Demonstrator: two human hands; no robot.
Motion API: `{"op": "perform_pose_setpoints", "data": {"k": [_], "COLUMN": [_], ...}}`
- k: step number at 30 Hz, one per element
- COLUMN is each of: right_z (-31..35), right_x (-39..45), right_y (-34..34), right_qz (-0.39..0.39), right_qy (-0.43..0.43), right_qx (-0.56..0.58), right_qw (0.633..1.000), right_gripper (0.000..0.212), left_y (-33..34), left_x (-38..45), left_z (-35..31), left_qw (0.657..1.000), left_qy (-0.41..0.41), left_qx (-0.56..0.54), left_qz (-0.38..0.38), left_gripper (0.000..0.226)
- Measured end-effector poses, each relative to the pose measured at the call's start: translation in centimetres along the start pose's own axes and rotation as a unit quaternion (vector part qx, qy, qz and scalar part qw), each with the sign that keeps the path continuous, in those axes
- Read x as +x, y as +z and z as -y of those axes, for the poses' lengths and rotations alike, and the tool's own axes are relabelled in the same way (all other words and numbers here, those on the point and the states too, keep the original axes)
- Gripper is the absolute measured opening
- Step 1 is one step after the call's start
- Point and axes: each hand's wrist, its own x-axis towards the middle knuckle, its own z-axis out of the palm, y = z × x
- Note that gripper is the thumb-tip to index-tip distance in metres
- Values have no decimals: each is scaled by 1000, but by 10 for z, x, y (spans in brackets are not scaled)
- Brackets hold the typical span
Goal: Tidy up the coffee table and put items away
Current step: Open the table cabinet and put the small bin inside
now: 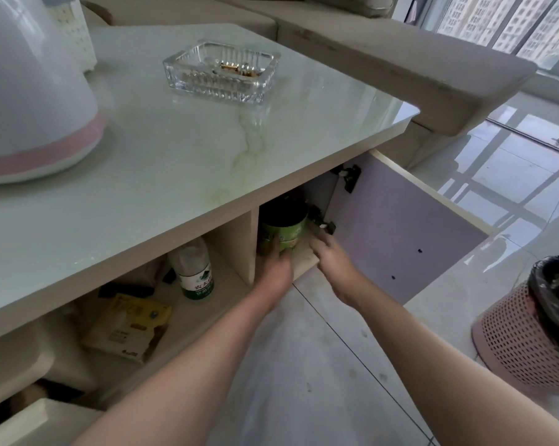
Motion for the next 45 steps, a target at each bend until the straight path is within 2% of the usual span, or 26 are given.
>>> {"op": "perform_pose_setpoints", "data": {"k": [2,3,5,6,7,8,9,11,13,16,21,24,26,28,30,32,34,37,40,42,45], "right_z": [15,26,56,69,83,92,95,94,85,81,88,95,105,116,123,127,126,120,121,122,120], "right_x": [-34,-53,-86,-94,-103,-107,-106,-104,-99,-98,-110,-114,-111,-105,-98,-93,-89,-86,-89,-89,-89], "right_y": [-29,-47,-87,-107,-126,-142,-152,-159,-153,-145,-111,-65,-32,-8,8,16,21,24,24,24,21], "right_qz": [-48,-93,-225,-292,-340,-358,-350,-280,-237,-248,-198,-173,-153,-152,-156,-142,-137,-113,-66,-24,31], "right_qy": [-132,-207,-338,-368,-370,-337,-274,-130,-74,-73,-53,-49,-27,9,23,22,16,-11,-34,-37,-40], "right_qx": [-98,-147,-229,-258,-285,-318,-346,-372,-404,-415,-398,-324,-276,-247,-248,-253,-205,-74,14,68,90], "right_qw": [985,963,885,844,816,811,826,875,880,873,894,929,949,957,956,957,969,991,997,997,995], "right_gripper": [44,39,30,27,27,31,38,49,45,40,31,47,64,83,87,84,74,35,38,33,29], "left_y": [1,2,4,4,2,-3,-9,-30,-54,-77,-83,-88,-92,-95,-99,-105,-108,-106,-105,-106,-107], "left_x": [-23,-36,-65,-77,-92,-104,-111,-123,-128,-136,-146,-147,-148,-151,-154,-157,-158,-159,-155,-152,-152], "left_z": [-29,-48,-91,-110,-133,-153,-168,-194,-203,-196,-196,-201,-206,-209,-212,-213,-212,-210,-209,-206,-201], "left_qw": [987,970,932,914,895,872,848,799,783,796,841,857,872,886,905,924,931,927,928,930,928], "left_qy": [108,168,267,301,332,358,378,388,338,273,260,239,224,217,210,195,189,201,210,214,221], "left_qx": [113,169,245,270,297,332,371,456,519,538,473,457,435,407,368,325,307,312,301,294,297], "left_qz": [37,40,28,18,2,-18,-32,-52,-58,-52,-38,-2,28,43,51,58,62,61,61,53,44], "left_gripper": [50,47,45,47,49,52,54,55,54,49,49,50,50,49,47,45,44,44,44,43,42]}}
